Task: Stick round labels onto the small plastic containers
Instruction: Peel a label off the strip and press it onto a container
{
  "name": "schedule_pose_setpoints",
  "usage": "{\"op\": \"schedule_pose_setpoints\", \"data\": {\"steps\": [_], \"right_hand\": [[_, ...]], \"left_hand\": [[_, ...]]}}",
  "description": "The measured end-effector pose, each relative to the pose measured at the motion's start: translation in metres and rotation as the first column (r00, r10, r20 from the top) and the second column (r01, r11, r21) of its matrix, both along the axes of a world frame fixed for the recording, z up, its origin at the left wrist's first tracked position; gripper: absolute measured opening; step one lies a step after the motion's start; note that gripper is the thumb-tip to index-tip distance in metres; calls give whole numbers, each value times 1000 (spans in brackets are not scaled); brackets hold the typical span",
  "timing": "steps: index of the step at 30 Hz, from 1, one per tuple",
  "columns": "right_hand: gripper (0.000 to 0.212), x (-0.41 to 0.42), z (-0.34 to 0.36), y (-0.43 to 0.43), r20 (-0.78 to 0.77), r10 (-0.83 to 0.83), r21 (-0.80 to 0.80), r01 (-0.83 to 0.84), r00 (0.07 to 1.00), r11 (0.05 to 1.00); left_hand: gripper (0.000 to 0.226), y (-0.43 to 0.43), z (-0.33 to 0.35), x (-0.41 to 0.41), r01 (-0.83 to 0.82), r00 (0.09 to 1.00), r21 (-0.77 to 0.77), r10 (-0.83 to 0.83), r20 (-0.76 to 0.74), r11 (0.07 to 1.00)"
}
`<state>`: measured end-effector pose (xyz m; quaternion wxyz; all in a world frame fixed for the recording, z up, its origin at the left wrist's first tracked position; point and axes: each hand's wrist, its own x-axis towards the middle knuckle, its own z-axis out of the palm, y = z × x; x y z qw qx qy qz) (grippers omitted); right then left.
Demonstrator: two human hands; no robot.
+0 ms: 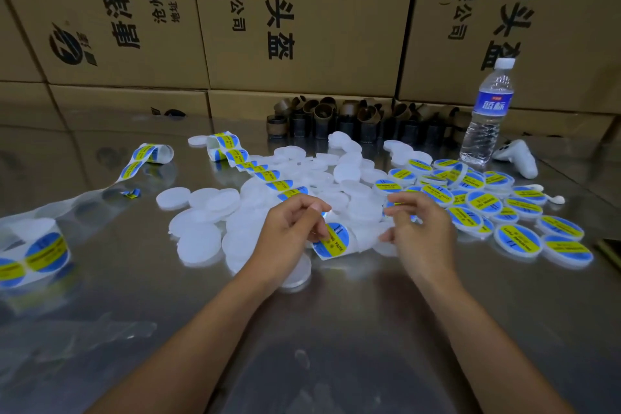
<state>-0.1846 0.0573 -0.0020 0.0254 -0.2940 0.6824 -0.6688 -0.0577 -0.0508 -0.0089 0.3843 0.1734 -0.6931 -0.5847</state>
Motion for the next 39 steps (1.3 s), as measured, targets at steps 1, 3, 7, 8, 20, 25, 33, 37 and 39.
{"op": "schedule_pose_setpoints", "data": {"steps": [1,3,7,8,20,25,33,37,39], "right_hand": [[33,-5,-1,1,-36,-75,7,75,997,997],[30,-16,-4,3,-83,-185,54,189,979,980],[22,-29,-16,5,-245,-246,356,323,938,877],[20,-31,-20,5,-286,-200,457,317,937,831],[27,-30,-25,1,-183,-79,525,165,980,835],[25,-33,-26,1,-109,-105,459,144,988,877],[25,-44,-24,2,-46,-47,399,61,998,915],[16,-45,-25,2,-92,1,412,37,996,910],[17,-43,-26,3,-134,-18,403,71,991,912]], "left_hand": [[24,0,1,0,11,1000,21,-11,2,1000],[24,0,2,-1,33,999,67,-33,-2,997],[21,-1,5,-1,68,997,169,-60,-54,983],[21,-1,5,-1,79,995,190,-68,-68,978],[20,1,10,0,191,975,360,-133,-180,913],[19,1,10,1,209,971,373,-145,-192,904],[20,-1,8,1,209,971,367,-147,-189,906],[20,-1,8,0,204,972,365,-144,-184,908],[20,-1,8,0,200,973,364,-142,-180,910]]}}
